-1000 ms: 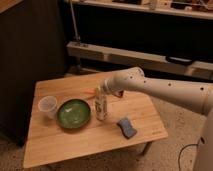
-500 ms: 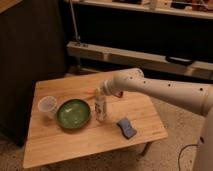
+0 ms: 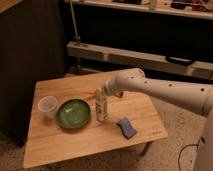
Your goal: Stand the bottle upright
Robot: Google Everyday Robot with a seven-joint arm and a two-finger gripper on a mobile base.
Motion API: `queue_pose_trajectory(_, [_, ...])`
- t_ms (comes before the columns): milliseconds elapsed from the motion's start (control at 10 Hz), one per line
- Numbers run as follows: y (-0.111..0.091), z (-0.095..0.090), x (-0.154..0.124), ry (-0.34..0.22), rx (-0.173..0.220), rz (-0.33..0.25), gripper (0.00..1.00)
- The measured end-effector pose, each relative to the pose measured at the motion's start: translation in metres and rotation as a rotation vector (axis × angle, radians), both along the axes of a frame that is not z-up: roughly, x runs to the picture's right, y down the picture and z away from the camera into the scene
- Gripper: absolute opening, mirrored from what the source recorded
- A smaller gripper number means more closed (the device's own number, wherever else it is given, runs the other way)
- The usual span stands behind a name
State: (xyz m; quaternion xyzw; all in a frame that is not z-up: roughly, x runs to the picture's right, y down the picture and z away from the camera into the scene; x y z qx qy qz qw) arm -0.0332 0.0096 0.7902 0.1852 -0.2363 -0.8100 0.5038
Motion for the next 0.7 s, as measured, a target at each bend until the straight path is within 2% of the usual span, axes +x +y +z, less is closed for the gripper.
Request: queue_pose_trajectory(700, [-0.0007, -0.0026, 0.0019, -0.012, -0.009, -0.01, 0.29])
